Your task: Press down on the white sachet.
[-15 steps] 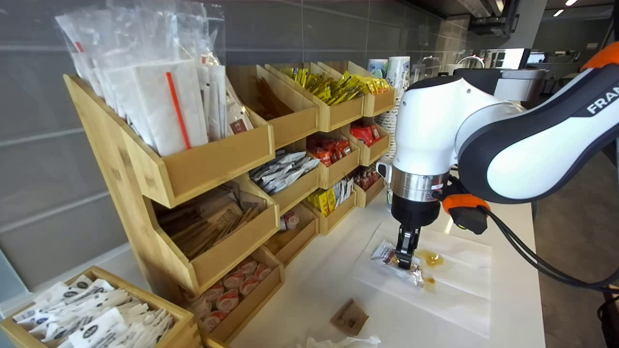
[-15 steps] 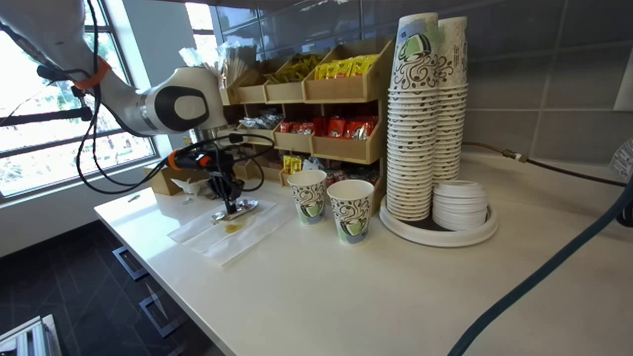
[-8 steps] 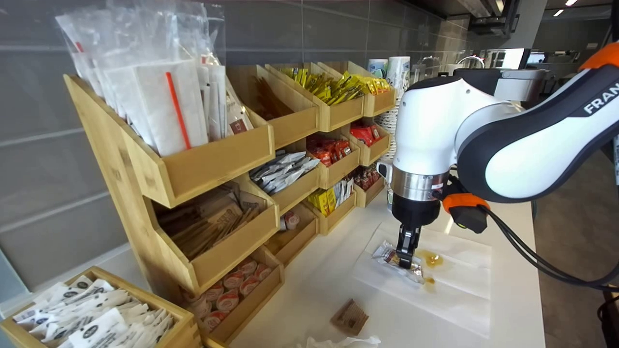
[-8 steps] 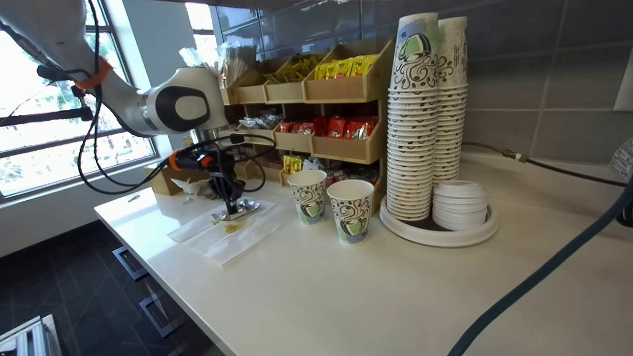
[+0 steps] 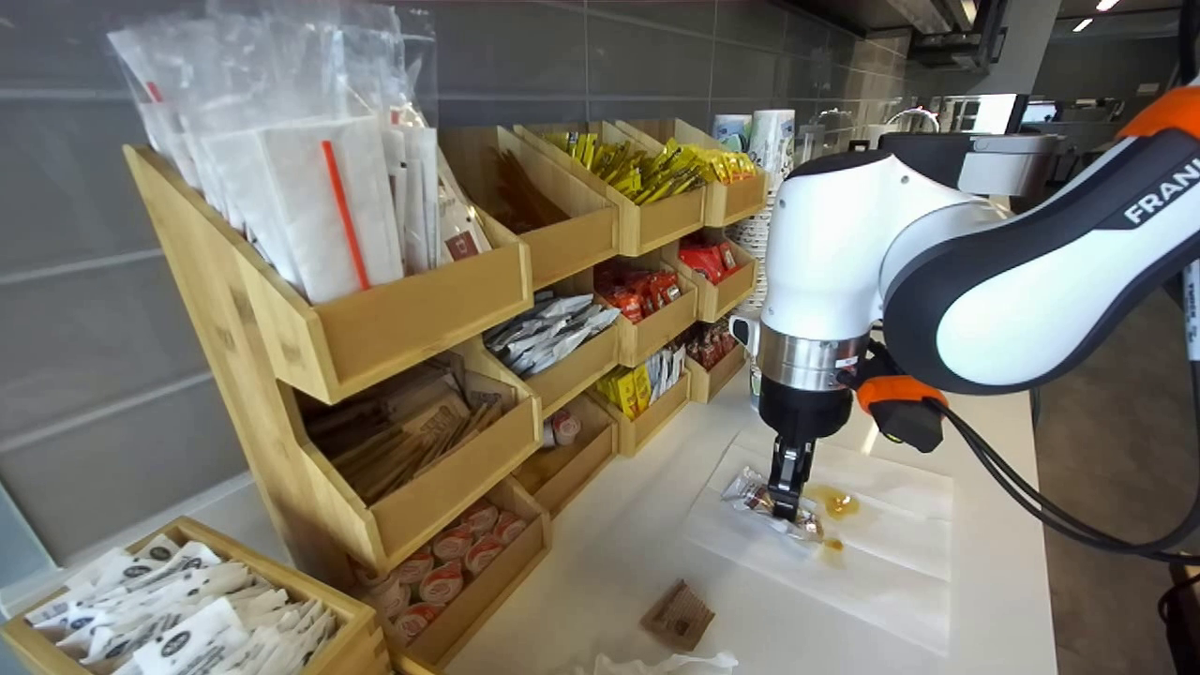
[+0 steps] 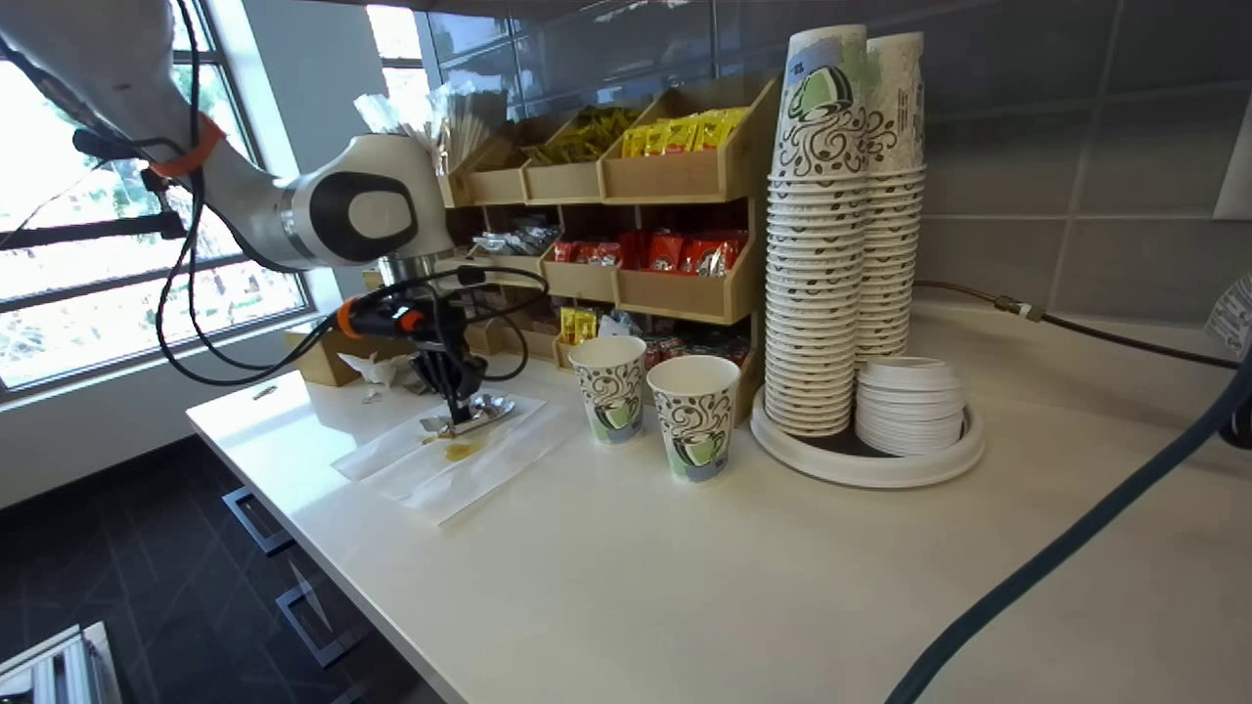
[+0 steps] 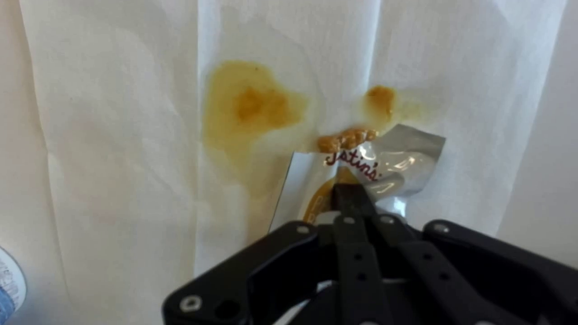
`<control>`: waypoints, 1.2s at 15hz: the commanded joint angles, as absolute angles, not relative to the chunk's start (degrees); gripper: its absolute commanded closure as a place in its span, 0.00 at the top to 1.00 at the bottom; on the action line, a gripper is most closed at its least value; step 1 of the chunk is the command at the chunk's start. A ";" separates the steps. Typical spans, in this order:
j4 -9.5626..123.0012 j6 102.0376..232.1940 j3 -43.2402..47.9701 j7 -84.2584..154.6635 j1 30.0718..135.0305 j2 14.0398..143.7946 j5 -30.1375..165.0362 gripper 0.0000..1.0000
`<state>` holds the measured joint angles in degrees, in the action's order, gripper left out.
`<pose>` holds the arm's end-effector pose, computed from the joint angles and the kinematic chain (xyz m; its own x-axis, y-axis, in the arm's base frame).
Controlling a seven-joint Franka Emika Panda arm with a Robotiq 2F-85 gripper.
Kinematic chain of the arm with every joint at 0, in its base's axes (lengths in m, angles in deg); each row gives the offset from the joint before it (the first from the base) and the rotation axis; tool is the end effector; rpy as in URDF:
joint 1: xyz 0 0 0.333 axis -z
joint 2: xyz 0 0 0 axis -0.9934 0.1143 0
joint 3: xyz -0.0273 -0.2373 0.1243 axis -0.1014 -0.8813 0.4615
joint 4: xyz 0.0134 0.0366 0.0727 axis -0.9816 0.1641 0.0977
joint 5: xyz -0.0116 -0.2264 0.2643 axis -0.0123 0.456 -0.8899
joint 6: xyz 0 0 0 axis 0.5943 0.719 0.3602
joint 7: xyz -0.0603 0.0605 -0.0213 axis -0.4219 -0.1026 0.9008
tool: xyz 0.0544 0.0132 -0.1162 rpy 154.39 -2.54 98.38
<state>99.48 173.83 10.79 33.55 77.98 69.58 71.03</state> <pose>0.4659 0.0808 0.2424 0.9883 0.1520 -0.0128 0.1525 -0.9864 0.0615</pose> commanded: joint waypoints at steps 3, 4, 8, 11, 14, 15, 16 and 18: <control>99.11 174.66 10.33 34.46 78.18 73.59 71.38 0.00; 99.08 174.64 10.35 34.50 78.19 73.57 71.20 0.00; 99.05 173.79 10.52 34.43 78.01 71.88 71.18 0.00; 99.12 173.04 10.65 34.02 77.71 70.22 71.69 0.00; 99.26 172.43 10.80 33.73 77.47 69.27 71.91 0.00; 99.34 172.25 10.88 33.66 77.37 68.97 71.96 0.00; 99.39 171.95 10.86 33.26 77.24 68.69 72.45 0.00; 99.53 171.76 10.91 33.02 77.07 68.01 72.84 0.00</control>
